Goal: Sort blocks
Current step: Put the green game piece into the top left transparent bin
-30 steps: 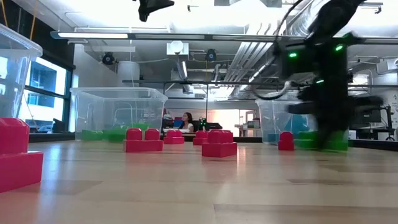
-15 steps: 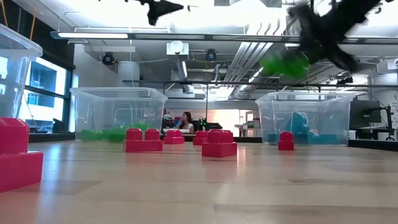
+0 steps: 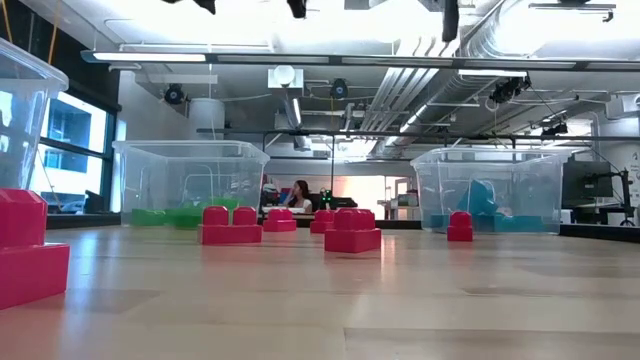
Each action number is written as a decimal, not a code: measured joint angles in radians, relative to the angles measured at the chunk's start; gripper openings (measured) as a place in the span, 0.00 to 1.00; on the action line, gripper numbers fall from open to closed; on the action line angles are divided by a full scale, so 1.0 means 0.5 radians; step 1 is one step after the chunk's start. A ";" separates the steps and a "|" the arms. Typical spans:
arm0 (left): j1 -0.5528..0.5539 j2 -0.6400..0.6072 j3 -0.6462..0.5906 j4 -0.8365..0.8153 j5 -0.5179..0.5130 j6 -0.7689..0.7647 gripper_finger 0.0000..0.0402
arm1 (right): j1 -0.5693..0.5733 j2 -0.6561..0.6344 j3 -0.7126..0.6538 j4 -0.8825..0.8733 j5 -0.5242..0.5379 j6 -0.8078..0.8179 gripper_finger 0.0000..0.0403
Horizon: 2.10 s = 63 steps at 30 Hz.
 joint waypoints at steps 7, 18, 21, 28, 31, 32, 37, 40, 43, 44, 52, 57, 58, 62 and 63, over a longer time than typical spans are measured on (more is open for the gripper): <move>-0.023 0.014 0.000 -0.015 -0.223 0.006 0.70 | -0.001 0.196 0.127 0.187 -0.178 -0.139 0.00; -0.060 0.005 0.000 -0.007 0.002 -0.172 0.70 | -0.077 0.426 0.473 -0.174 -0.398 -0.330 0.00; -0.063 0.005 0.000 -0.007 0.082 -0.201 0.70 | -0.089 0.421 0.523 -0.213 -0.402 -0.378 0.00; -0.075 0.005 0.000 0.071 0.192 -0.281 0.70 | -0.088 0.418 0.595 -0.386 -0.335 -0.411 0.00; -0.104 0.005 0.000 0.054 -0.006 -0.292 0.70 | -0.088 0.418 0.600 -0.423 -0.194 -0.388 0.00; -0.116 0.005 0.000 0.043 -0.074 -0.289 0.70 | -0.089 0.424 0.600 -0.422 -0.147 -0.376 0.00; -0.200 0.005 0.001 -0.108 -0.411 -0.088 0.70 | -0.092 0.465 0.600 -0.393 -0.046 -0.346 0.00; -0.234 0.006 0.001 -0.118 -0.528 -0.009 0.70 | -0.093 0.488 0.598 -0.407 -0.040 -0.319 0.00; -0.258 0.005 0.001 -0.115 -0.618 0.093 0.70 | -0.093 0.515 0.598 -0.412 -0.066 -0.316 0.00; -0.261 0.005 0.001 -0.117 -0.622 0.119 0.70 | -0.093 0.522 0.598 -0.413 -0.067 -0.317 0.00; -0.244 0.005 0.001 -0.215 -0.619 0.165 0.44 | -0.093 0.521 0.598 -0.408 -0.204 -0.314 0.01; -0.163 0.002 0.003 -0.288 -0.489 0.164 0.26 | -0.095 0.517 0.594 -0.420 -0.193 -0.327 0.09; -0.140 0.002 0.003 -0.320 -0.470 0.165 0.26 | -0.095 0.515 0.594 -0.422 -0.178 -0.344 0.12; -0.004 -0.095 0.004 -0.569 -0.486 0.250 0.26 | -0.101 0.464 0.592 -0.446 -0.074 -0.448 0.27; 0.047 -0.137 0.003 -0.693 -0.540 0.298 0.26 | -0.104 0.432 0.592 -0.467 -0.055 -0.474 0.31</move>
